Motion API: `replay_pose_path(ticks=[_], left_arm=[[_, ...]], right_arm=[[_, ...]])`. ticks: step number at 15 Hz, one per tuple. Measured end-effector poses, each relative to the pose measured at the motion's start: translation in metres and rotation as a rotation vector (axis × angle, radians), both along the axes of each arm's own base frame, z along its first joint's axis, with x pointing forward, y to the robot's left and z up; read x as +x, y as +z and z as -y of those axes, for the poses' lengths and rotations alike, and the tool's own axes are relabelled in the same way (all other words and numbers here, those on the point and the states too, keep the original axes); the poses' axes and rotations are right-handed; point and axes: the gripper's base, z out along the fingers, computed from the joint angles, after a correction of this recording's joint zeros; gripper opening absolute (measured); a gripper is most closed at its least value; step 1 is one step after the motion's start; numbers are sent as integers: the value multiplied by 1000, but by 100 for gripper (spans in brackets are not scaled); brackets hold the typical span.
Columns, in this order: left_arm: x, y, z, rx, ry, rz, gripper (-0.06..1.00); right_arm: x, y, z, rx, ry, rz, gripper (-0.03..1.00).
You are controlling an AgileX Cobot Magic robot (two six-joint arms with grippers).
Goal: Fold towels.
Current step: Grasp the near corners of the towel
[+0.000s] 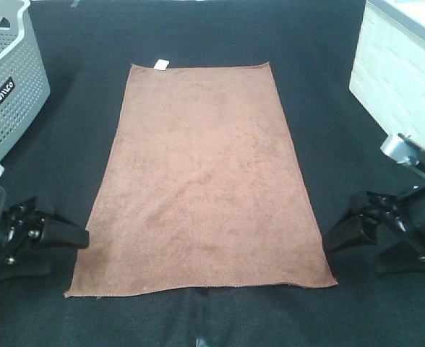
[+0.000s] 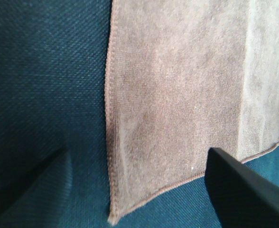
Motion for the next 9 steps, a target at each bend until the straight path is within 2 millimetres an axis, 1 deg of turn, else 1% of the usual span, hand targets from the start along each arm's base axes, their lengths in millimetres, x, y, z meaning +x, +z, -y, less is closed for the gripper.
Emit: replay_pose_path(ticks=[1,2,4,5,6,7,8,9], left_arm=[[1,-8,2,-22,-4,-9,74],[1,-12,3,-39,1,-13,74],[3,-15,5,-76,5,-5,73],[4,-18,6,-92,1,-2,73],[4,-18,6,-92,1,-2,73],[8,-19,11,-110,-26,10,73],[12,-20,18,-117,-54,19,73],[17,-20,26,-119,-81,29,73]], right_arm=[[3,-6,-2,30,-1,6,79],[5,-10,-3,41,2,9,77],[14,-17,-7,48,21,5,76],[20,-20,-13,47,52,5,76],[20,-20,-13,47,52,5,76],[26,-24,-30,45,118,1,76],[30,-26,-38,47,139,-4,75],[31,-28,-43,50,121,-32,75]])
